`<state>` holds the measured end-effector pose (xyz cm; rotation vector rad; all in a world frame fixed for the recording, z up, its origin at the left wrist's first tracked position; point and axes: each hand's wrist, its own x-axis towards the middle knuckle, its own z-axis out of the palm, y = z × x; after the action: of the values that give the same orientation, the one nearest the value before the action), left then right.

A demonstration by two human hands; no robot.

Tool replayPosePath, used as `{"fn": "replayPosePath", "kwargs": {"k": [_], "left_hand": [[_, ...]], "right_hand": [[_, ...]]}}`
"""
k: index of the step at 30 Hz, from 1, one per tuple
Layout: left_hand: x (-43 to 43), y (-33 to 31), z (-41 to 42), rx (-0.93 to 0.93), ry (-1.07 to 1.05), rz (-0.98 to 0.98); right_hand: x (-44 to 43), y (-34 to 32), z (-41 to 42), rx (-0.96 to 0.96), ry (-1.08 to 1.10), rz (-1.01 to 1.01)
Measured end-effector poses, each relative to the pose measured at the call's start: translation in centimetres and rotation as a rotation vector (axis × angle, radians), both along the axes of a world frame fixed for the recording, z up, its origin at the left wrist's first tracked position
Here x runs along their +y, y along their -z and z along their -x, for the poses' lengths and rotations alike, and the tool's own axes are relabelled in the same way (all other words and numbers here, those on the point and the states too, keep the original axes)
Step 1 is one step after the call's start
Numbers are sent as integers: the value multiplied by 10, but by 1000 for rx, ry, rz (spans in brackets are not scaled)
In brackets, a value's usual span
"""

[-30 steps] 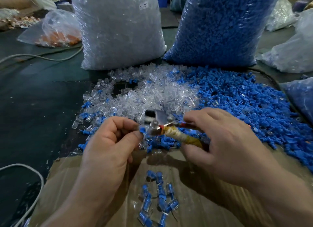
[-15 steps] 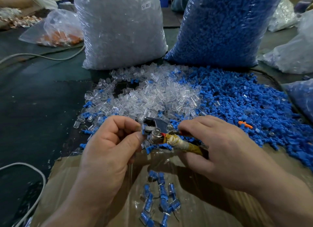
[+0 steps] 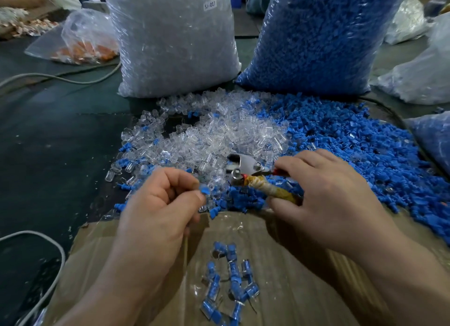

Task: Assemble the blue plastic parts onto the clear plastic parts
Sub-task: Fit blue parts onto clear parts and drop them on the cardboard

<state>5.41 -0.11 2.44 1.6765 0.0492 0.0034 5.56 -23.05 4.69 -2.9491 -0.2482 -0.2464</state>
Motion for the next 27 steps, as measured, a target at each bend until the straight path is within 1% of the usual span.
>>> {"fn": "replayPosePath", "kwargs": {"k": [2, 4, 8, 9, 11, 13, 15, 17, 22, 25, 27], "left_hand": [[-5, -1, 2, 33, 52, -64], [-9, 0, 2, 22, 58, -128], [-11, 0, 4, -3, 25, -178], [-11, 0, 5, -17, 23, -195], [-13, 1, 7, -47, 18, -237], [-14, 3, 9, -98, 4, -323], [-14, 4, 10, -149, 5, -368], [-15, 5, 12, -201, 12, -374], [-15, -1, 16, -310, 66, -373], [-13, -3, 14, -261, 50, -297], [-10, -4, 11, -195, 114, -284]], "right_hand": [[-1, 2, -8, 41, 48, 65], [-2, 5, -14, 79, 67, 111], [-1, 7, -16, 90, 64, 115], [0, 6, -15, 57, 53, 97], [7, 3, -8, -66, 3, 10], [24, 2, 3, -189, -108, -69], [39, 6, 9, -237, -241, -74], [47, 10, 10, -249, -306, -56], [46, 12, 11, -264, -303, -96], [44, 8, 12, -254, -333, -139], [46, 4, 13, -229, -380, -161]]}}
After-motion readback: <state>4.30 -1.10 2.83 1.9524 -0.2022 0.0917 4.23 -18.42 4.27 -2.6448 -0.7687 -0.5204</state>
